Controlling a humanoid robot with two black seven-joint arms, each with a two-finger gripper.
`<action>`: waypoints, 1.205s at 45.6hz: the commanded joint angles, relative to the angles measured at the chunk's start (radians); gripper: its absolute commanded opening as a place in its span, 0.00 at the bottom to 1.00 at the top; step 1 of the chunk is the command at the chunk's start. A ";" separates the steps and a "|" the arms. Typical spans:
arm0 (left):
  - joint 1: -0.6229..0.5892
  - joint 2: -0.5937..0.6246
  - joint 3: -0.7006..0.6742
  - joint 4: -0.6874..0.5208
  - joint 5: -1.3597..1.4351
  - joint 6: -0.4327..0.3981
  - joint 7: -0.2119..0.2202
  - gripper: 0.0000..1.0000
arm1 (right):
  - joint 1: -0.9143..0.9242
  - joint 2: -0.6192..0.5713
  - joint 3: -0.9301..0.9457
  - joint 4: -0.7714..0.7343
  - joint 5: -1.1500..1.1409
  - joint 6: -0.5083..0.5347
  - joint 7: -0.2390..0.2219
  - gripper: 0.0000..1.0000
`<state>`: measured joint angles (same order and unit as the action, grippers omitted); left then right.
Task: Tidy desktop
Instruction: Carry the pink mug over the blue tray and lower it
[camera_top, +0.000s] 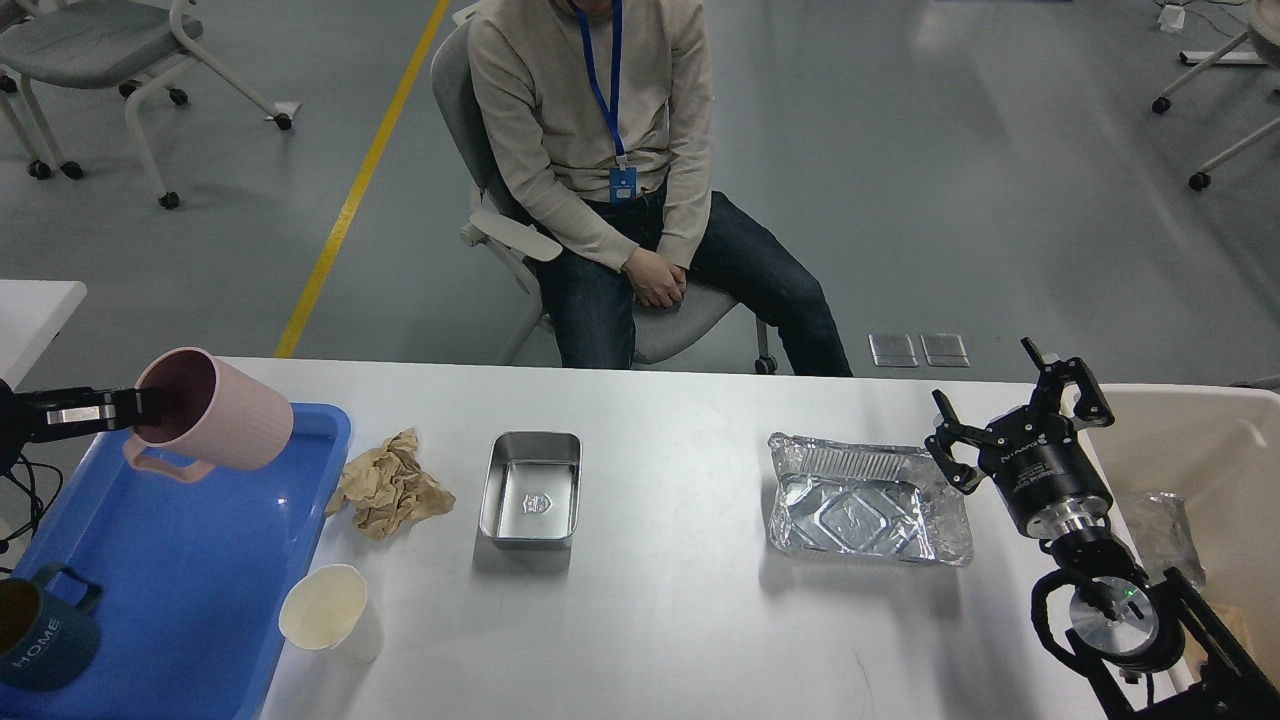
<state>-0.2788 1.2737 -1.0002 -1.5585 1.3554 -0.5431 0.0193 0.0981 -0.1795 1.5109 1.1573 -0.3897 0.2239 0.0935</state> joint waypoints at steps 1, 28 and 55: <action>0.004 0.000 0.018 0.052 0.010 0.002 -0.012 0.00 | 0.000 0.000 0.000 -0.001 0.000 0.000 0.000 1.00; 0.000 -0.138 0.107 0.238 0.182 0.038 -0.038 0.00 | 0.000 0.000 0.000 -0.001 0.000 0.002 0.000 1.00; 0.003 -0.185 0.293 0.238 0.231 0.068 -0.035 0.00 | -0.001 0.000 0.000 -0.001 0.000 0.006 0.000 1.00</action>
<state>-0.2763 1.0868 -0.7222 -1.3207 1.5858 -0.4768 -0.0160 0.0966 -0.1795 1.5109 1.1567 -0.3896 0.2293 0.0935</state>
